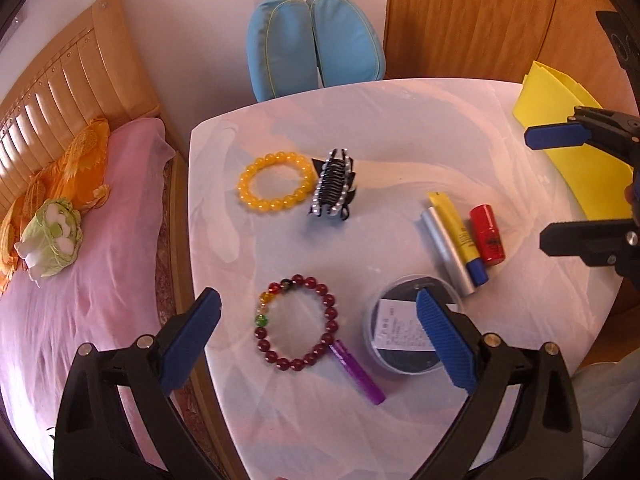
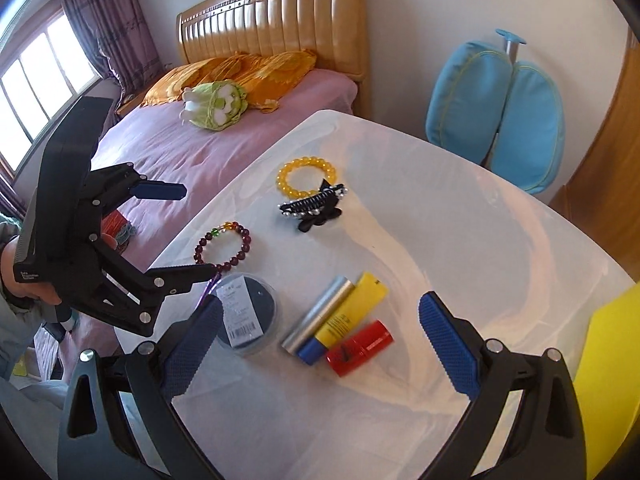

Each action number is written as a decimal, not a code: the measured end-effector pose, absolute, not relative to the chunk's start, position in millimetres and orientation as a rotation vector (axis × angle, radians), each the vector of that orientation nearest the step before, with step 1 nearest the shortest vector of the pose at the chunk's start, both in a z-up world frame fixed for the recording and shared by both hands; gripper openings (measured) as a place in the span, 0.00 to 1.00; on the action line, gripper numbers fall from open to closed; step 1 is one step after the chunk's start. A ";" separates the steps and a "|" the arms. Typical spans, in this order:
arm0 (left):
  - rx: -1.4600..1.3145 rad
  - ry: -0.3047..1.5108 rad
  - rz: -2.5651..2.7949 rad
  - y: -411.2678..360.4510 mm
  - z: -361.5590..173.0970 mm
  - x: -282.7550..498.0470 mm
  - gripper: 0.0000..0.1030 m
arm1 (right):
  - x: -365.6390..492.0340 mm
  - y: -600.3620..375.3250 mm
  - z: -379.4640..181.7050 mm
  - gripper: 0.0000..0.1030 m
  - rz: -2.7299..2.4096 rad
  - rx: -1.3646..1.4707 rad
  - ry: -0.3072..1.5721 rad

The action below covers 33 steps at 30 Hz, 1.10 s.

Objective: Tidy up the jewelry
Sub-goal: 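Move the left gripper back over the table items, then grasp the black pearl-studded claw clip with the right gripper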

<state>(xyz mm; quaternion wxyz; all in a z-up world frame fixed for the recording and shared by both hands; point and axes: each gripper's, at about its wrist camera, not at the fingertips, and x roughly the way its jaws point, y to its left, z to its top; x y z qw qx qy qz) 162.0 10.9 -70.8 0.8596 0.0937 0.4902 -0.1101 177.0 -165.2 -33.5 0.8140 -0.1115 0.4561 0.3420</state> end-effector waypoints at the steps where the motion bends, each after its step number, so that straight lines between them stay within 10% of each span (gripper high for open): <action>1: 0.196 1.030 -0.228 18.2 -71.9 164.3 0.93 | 180.7 -156.4 -36.0 0.96 0.737 -0.245 0.976; 22: 0.172 1.047 -0.269 90.6 -98.2 207.8 0.93 | 265.9 -53.1 -112.6 0.96 0.623 -0.373 1.007; 27: 0.160 1.058 -0.255 97.6 -99.3 200.4 0.93 | 260.7 -49.3 -117.7 0.60 0.613 -0.402 1.021; 29: 0.152 1.051 -0.259 96.6 -95.7 197.3 0.93 | 256.6 -52.7 -113.2 0.26 0.623 -0.384 1.022; 33: 0.145 1.031 -0.279 87.6 -86.4 191.7 0.93 | 242.2 -70.3 -94.9 0.16 0.616 -0.356 0.992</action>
